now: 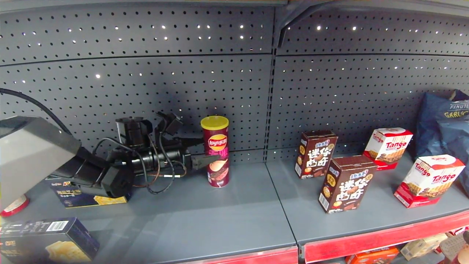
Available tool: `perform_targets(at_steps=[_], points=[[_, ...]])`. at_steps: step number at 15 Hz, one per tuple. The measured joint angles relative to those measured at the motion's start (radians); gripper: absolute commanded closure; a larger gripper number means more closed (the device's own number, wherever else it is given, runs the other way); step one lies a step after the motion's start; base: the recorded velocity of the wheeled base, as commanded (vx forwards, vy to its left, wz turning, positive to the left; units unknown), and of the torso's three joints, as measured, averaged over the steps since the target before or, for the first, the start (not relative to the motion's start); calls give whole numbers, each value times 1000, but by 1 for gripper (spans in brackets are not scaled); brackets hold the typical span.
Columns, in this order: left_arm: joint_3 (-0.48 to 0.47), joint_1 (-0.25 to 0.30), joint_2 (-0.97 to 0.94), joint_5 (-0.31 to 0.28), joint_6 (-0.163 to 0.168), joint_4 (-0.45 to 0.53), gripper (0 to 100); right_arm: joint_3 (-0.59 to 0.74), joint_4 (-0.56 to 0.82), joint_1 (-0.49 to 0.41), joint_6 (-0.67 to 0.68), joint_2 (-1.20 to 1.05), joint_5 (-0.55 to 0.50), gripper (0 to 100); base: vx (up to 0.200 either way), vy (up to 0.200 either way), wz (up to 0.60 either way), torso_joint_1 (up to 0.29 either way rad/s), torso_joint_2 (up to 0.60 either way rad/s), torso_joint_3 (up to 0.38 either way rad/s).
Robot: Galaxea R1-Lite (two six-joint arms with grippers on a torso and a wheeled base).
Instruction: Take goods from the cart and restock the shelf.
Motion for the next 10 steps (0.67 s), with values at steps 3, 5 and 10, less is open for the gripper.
perform_targets(at_steps=[3,5,10], points=[[-20,-7,41,1,1,-4,0,1,0,-1,0,0,0,100,0,0,0,0,0,0],[-48,-8,72,1,2,-3,0,1,0,-3,0,-1,0,100,0,0,0,0,0,0],[-103,-9,145,0,2,-2,0,9,0,-6,0,-6,0,100,0,0,0,0,0,0]])
